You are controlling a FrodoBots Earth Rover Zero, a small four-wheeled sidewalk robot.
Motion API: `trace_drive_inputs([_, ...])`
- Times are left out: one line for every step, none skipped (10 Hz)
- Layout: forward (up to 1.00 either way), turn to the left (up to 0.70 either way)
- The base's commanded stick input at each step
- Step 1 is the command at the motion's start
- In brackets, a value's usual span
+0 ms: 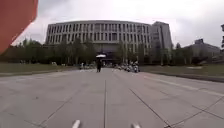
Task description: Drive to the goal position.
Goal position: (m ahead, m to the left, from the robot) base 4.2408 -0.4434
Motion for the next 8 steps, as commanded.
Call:
trace_drive_inputs([0.85,0.00])
trace_drive_inputs([0.85,0.00])
trace_drive_inputs([0.85,0.00])
trace_drive_inputs([0.85,0.00])
trace_drive_inputs([0.85,0.00])
trace_drive_inputs([0.85,0.00])
trace_drive_inputs([0.85,0.00])
trace_drive_inputs([0.85,0.00])
